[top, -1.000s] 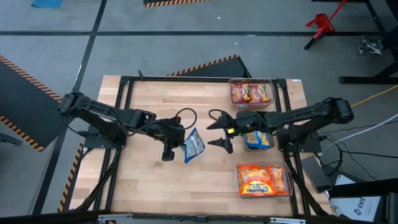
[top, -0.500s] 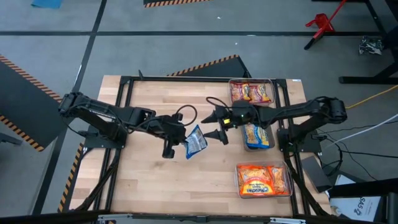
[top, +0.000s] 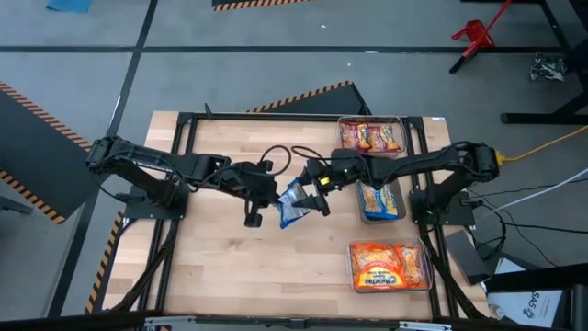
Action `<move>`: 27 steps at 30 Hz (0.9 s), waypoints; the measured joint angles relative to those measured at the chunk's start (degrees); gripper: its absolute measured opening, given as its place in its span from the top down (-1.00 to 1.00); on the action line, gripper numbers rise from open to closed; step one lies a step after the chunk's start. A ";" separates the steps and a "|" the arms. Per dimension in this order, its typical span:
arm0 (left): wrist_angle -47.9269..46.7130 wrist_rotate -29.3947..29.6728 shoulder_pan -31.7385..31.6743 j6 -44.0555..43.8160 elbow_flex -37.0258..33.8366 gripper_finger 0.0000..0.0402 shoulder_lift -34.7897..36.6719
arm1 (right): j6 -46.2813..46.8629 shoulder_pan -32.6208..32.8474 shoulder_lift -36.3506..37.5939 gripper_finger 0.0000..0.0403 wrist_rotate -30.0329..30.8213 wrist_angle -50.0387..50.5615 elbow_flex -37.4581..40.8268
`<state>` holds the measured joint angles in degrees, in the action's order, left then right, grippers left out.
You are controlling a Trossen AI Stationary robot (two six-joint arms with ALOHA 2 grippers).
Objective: Sort Maruchan noodles
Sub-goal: Put the blue noodle packs into the black bin
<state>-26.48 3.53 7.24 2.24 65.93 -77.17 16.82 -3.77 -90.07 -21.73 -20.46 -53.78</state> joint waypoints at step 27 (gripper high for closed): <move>-5.52 3.48 -0.92 -7.56 0.02 0.87 0.02 | -4.65 0.07 1.07 0.96 6.91 14.54 -4.76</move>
<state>-32.00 7.01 6.32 -5.31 65.95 -77.14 12.17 -3.70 -88.99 -14.82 -5.92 -58.54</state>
